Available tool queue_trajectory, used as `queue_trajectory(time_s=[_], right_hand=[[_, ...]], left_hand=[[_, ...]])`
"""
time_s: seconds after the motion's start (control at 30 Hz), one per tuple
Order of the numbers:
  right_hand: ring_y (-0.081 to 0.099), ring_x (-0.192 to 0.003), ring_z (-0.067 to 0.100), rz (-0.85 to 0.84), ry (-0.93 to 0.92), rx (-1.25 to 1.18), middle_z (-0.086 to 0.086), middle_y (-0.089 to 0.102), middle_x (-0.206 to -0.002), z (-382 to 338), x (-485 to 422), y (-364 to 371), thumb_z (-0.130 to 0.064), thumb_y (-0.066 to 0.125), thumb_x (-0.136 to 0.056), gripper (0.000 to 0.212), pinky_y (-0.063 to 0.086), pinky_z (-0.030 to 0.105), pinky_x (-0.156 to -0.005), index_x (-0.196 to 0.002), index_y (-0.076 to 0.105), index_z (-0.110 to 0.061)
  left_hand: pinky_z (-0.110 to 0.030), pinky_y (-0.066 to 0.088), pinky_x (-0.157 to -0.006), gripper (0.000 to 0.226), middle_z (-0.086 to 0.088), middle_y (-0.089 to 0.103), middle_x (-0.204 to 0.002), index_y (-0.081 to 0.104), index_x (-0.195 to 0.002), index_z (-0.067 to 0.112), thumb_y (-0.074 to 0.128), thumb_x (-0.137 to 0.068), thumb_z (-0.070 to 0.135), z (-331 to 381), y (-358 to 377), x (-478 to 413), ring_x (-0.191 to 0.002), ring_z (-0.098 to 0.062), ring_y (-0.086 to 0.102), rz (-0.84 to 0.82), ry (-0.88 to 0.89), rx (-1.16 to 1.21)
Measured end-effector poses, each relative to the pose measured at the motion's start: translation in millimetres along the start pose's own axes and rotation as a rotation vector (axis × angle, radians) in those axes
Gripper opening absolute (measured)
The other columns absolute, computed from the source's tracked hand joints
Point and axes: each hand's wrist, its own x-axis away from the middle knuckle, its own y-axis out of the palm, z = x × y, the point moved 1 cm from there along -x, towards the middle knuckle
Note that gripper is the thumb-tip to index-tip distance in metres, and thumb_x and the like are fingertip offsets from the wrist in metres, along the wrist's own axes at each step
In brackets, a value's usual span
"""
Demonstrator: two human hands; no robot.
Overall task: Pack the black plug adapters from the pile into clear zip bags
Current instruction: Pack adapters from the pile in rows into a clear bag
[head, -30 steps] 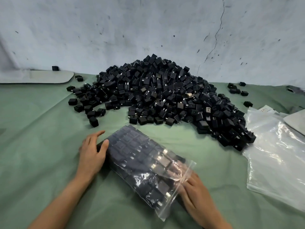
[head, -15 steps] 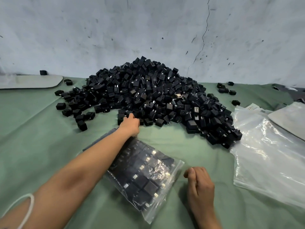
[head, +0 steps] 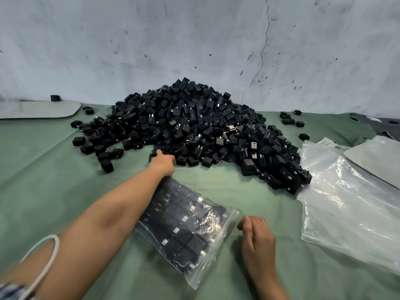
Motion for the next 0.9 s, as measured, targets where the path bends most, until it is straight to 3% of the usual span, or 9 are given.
queue_trajectory(time_s=[0.1,0.2,0.27,0.33,0.4,0.47,0.6,0.7,0.9], right_hand=[[0.053,-0.064,0.021,0.001,0.015,0.014,0.002,0.057,-0.065,-2.0,0.1,-1.3,-0.029,0.034,-0.093,0.046,0.034,0.024,-0.062,-0.065,0.06,-0.004],[0.054,-0.064,0.025,-0.005,0.013,0.024,0.002,0.057,-0.065,-2.4,0.0,-2.6,-0.029,0.033,-0.094,0.046,0.035,0.027,-0.062,-0.066,0.06,-0.004],[0.055,-0.064,0.026,-0.006,0.028,0.023,0.003,0.058,-0.066,-2.9,-0.5,-2.6,-0.029,0.033,-0.094,0.046,0.036,0.028,-0.063,-0.067,0.06,-0.004],[0.055,-0.066,0.028,-0.003,0.038,0.018,0.003,0.058,-0.068,-3.9,-1.2,-3.2,-0.029,0.033,-0.094,0.044,0.036,0.027,-0.065,-0.068,0.06,-0.004],[0.057,-0.072,0.029,-0.002,0.027,0.002,0.003,0.059,-0.074,-8.5,-2.2,-6.6,-0.028,0.037,-0.092,0.039,0.037,0.024,-0.069,-0.073,0.062,-0.005],[0.058,-0.088,0.027,-0.033,-0.001,-0.067,0.002,0.062,-0.09,-17.4,-2.9,-11.9,-0.027,0.042,-0.088,0.032,0.039,0.02,-0.081,-0.08,0.066,-0.007],[0.048,-0.124,0.022,-0.186,-0.012,-0.374,0.004,0.051,-0.133,-48.2,-1.7,-27.0,-0.028,0.047,-0.082,0.029,0.037,0.028,-0.1,-0.097,0.07,-0.019],[0.039,-0.134,0.024,-0.359,-0.102,-0.451,0.0,0.043,-0.145,-71.9,-3.3,-36.0,-0.031,0.05,-0.084,0.031,0.033,0.033,-0.106,-0.107,0.069,-0.03],[0.035,-0.137,0.019,-0.495,-0.128,-0.314,-0.002,0.05,-0.137,-82.8,0.9,-38.9,-0.036,0.054,-0.086,0.029,0.033,0.039,-0.108,-0.109,0.072,-0.032]], left_hand=[[-0.036,0.044,-0.095,0.052,-0.017,0.028,-0.144,0.046,-0.139,0.027,0.049,-0.091,0.009,0.6,-2.7,-7.2,-0.119,-0.035,0.049,-0.045,0.027,-0.024],[-0.037,0.042,-0.098,0.044,-0.017,0.036,-0.143,0.051,-0.136,0.029,0.048,-0.094,0.015,-2.5,-6.0,-10.5,-0.126,-0.032,0.046,-0.01,0.049,0.046],[-0.036,0.045,-0.085,0.037,-0.017,0.045,-0.131,0.051,-0.132,0.029,0.049,-0.096,0.021,0.4,-9.8,-5.2,-0.102,-0.031,0.057,0.084,0.088,0.138],[-0.032,0.046,-0.074,0.031,-0.014,0.058,-0.108,0.048,-0.125,0.025,0.052,-0.095,0.02,12.0,-16.3,9.7,-0.075,-0.024,0.056,0.212,0.204,0.334],[-0.024,0.046,-0.063,0.026,-0.001,0.058,-0.081,0.046,-0.115,0.029,0.056,-0.094,0.018,27.1,-24.7,40.5,-0.06,-0.01,0.052,0.295,0.32,0.609],[-0.013,0.042,-0.054,0.025,0.002,0.056,-0.076,0.046,-0.108,0.034,0.057,-0.093,0.017,38.8,-27.7,81.7,-0.054,0.0,0.05,0.209,0.418,0.916],[-0.025,0.046,-0.058,0.029,-0.002,0.063,-0.078,0.056,-0.106,0.035,0.047,-0.089,0.013,37.8,-9.3,170.1,-0.067,-0.015,0.056,-0.269,0.598,1.322],[-0.025,0.045,-0.063,0.028,-0.003,0.06,-0.084,0.056,-0.11,0.031,0.045,-0.09,0.015,31.3,3.3,212.0,-0.073,-0.017,0.054,-0.418,0.682,1.312],[-0.03,0.046,-0.072,0.027,-0.007,0.058,-0.084,0.056,-0.113,0.028,0.043,-0.093,0.015,22.4,5.9,225.3,-0.073,-0.017,0.055,-0.426,0.69,1.205]])
